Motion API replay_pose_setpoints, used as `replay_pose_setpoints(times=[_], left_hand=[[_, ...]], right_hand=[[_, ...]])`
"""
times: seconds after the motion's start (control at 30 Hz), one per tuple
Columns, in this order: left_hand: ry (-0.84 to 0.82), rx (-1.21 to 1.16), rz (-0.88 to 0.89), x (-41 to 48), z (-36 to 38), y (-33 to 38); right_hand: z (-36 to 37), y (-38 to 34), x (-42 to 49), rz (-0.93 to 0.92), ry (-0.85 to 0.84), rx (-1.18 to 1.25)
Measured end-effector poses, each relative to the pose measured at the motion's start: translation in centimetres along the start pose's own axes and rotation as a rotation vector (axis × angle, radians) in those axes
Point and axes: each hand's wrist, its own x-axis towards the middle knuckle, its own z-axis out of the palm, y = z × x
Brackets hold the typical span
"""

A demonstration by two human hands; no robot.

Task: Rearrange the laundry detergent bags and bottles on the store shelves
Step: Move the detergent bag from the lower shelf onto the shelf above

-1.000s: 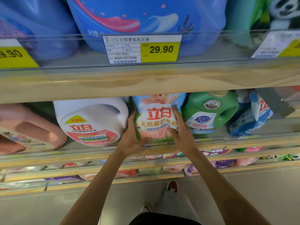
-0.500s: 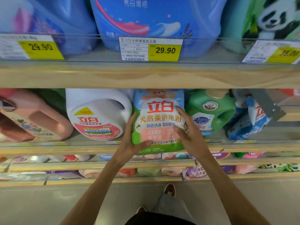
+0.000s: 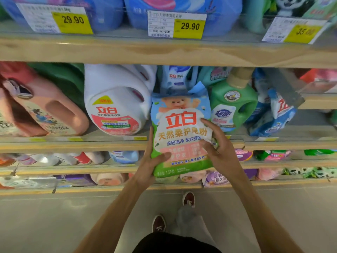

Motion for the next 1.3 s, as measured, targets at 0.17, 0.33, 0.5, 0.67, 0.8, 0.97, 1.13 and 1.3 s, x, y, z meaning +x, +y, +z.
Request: replay_pose_setpoints(times=[0.17,0.33,0.5,0.67,0.8,0.97,1.13,1.3], left_hand=[[0.017,-0.034,0.041,-2.8,0.8,-0.9],[0.017,-0.081,0.078,-5.8,2.1,-1.1],[0.039,-0.019,0.14,-8.5,3.5,-0.8],[0.022,0.128,0.171,-13.1,6.0,-1.6],[-0.009,0.213,0.213,-17.9,8.9,-2.8],[-0.02,0.28,0.217,-22.4,11.6,-6.4],[0.008,0.32,0.219,-25.0,14.4,-9.8],[-0.007,0.319,0.199,-26.8,17.1,-12.4]], right_hand=[[-0.7,-0.7,-2.9,0.074,0.063,0.09],[-0.9,-1.6,-4.8,0.198,0.044,0.33],[-1.8,-1.3,-7.0,0.455,-0.144,0.315],[-3.6,-1.2,-11.5,0.525,-0.222,0.562],[-4.5,-1.2,-17.6,0.454,-0.071,0.678],[-6.3,-1.0,-24.8,0.39,0.064,0.684],[-8.9,-0.8,-30.3,0.365,0.156,0.658],[-11.3,-0.8,-35.2,0.373,0.232,0.656]])
